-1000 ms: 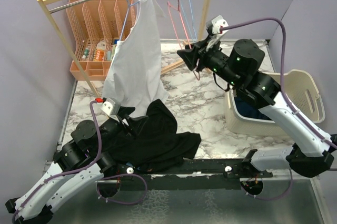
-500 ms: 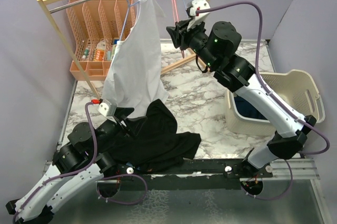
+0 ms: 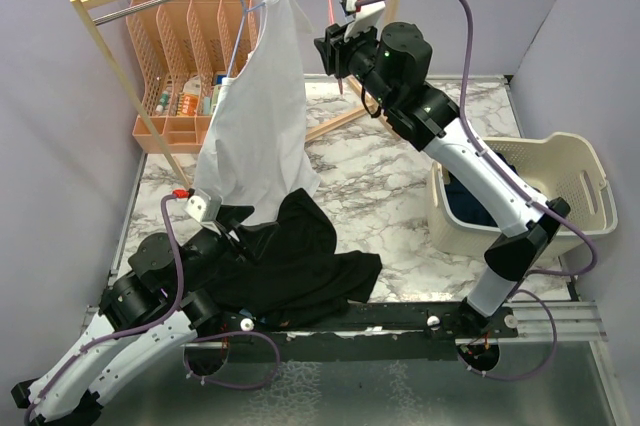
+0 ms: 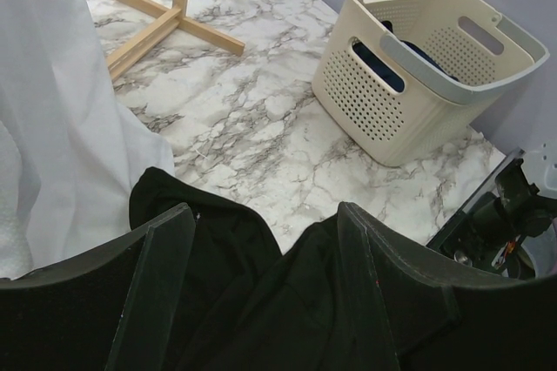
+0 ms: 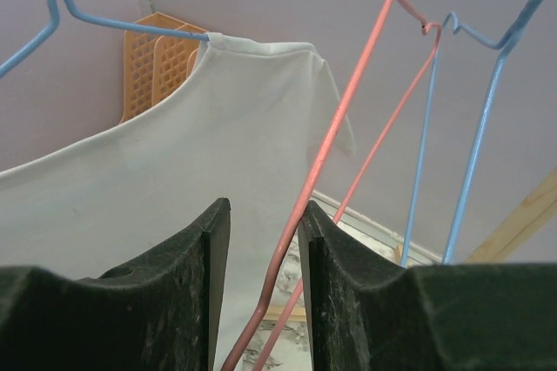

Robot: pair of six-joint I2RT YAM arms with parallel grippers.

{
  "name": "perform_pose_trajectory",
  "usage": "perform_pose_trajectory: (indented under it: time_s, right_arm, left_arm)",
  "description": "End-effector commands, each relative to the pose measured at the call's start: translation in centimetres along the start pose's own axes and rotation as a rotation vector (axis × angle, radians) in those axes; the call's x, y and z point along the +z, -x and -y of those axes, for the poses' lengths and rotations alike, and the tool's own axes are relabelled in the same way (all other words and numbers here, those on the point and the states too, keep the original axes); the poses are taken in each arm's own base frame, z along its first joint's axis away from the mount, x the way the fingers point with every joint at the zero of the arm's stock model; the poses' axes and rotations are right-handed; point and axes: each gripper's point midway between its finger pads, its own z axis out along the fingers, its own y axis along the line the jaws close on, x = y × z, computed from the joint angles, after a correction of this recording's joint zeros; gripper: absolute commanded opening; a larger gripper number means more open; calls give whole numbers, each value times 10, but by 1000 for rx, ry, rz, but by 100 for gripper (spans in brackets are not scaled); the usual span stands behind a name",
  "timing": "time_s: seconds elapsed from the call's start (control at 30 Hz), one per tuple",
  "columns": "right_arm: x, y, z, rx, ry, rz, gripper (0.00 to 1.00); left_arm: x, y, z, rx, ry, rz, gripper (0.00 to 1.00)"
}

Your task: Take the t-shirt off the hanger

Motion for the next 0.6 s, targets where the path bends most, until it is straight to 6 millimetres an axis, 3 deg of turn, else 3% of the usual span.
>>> perform_pose_trajectory:
  time_s: [0.0, 0.27, 0.43, 0.57]
  right_arm:
    - [8, 15, -1, 24, 27, 39, 1]
    - [4, -3, -6, 27, 65, 5, 5]
    - [-10, 2, -1, 34, 45, 19, 39]
    - [-26, 4, 11, 41, -6, 28, 61]
  left_arm:
    - [-3, 6, -4, -13, 23, 28, 69]
    - [-3, 6, -5, -14, 29, 29, 69]
    - [-2, 5, -5, -14, 32, 24, 69]
    - [-2, 5, -5, -14, 34, 23, 69]
